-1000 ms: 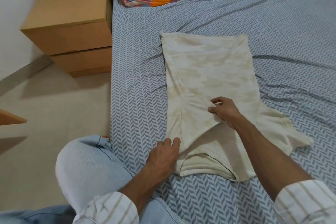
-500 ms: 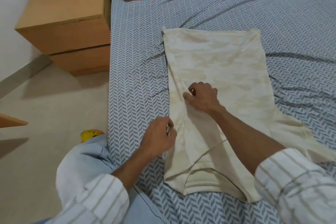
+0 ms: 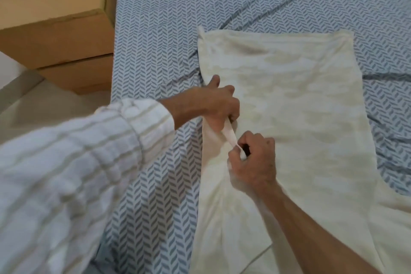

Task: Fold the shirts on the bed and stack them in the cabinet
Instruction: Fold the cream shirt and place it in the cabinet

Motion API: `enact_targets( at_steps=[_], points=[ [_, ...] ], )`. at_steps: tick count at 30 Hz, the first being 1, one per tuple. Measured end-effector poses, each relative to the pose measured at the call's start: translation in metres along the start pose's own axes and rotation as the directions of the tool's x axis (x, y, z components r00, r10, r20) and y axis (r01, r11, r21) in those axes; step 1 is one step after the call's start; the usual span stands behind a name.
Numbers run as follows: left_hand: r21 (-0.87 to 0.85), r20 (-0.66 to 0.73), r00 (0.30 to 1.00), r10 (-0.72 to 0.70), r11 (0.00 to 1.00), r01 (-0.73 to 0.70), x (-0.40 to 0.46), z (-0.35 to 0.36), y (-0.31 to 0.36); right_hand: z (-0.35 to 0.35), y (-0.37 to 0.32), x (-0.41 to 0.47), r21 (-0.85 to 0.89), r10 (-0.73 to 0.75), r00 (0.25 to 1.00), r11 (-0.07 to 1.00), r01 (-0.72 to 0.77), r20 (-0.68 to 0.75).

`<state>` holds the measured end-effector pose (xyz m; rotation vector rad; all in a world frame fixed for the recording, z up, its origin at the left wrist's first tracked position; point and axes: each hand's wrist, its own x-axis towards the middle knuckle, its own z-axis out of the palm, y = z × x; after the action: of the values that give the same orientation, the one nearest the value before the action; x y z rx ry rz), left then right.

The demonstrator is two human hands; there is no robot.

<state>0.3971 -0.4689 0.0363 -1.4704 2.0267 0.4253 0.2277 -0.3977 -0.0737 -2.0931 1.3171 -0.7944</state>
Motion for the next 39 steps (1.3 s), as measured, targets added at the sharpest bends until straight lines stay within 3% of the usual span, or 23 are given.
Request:
enact_targets(
  at_steps=[4,8,12,15,20,23,27,28,30,33,36,38,39],
  points=[
    [0.235,0.02,0.989,-0.147,0.962,0.138,0.018,-0.034,-0.046,0.001,0.001,0.002,0.015,-0.026,0.999,1.0,0.026,-0.025],
    [0.418,-0.101,0.993,-0.053,0.904,0.09,0.051,-0.048,-0.108,0.004,0.001,0.004,0.028,-0.028,0.999,0.999,0.028,-0.026],
    [0.494,-0.316,0.949,-0.011,0.852,0.175,0.08,-0.053,-0.152,0.004,0.001,0.005,0.028,-0.018,0.999,0.999,0.019,-0.03],
    [0.388,-0.469,0.882,-0.055,0.884,0.262,0.098,-0.065,-0.162,0.004,0.004,0.006,0.046,-0.053,0.998,0.997,0.054,-0.023],
    [0.05,-0.666,0.735,-0.128,0.975,0.215,0.13,-0.091,-0.139,0.004,0.008,0.008,0.091,-0.119,0.992,0.988,0.121,-0.03],
    [-0.044,-0.648,0.737,-0.195,0.975,0.22,0.155,-0.093,-0.123,0.004,0.008,0.009,0.098,-0.135,0.99,0.985,0.139,-0.05],
    [-0.252,-0.509,0.804,-0.306,0.947,0.201,0.185,-0.065,-0.117,0.009,0.012,0.009,0.051,-0.133,0.99,0.989,0.136,-0.047],
    [-0.356,-0.495,0.801,-0.337,0.919,0.166,0.184,-0.058,-0.116,0.009,0.012,0.009,0.038,-0.135,0.99,0.99,0.136,-0.041],
    [-0.54,-0.521,0.726,-0.45,0.832,0.128,0.169,-0.043,-0.114,0.01,0.013,0.009,0.022,-0.13,0.991,0.991,0.131,-0.025],
    [-0.789,-0.511,0.57,-0.644,0.614,-0.014,0.108,-0.013,-0.1,0.008,0.012,0.009,0.011,-0.087,0.996,0.996,0.087,0.017],
    [-0.919,-0.373,0.499,-0.783,0.385,-0.083,0.024,0.029,-0.058,0.003,0.004,0.008,-0.023,-0.02,0.998,0.999,0.021,0.068],
    [-0.97,-0.172,0.546,-0.82,0.239,0.053,-0.033,0.063,-0.017,-0.002,-0.003,0.007,-0.051,0.009,0.996,0.999,-0.004,0.093],
    [-0.973,-0.048,0.619,-0.784,0.178,0.15,-0.062,0.083,0.007,-0.006,-0.007,0.007,-0.054,0.039,0.992,0.998,-0.033,0.122]
  ],
)
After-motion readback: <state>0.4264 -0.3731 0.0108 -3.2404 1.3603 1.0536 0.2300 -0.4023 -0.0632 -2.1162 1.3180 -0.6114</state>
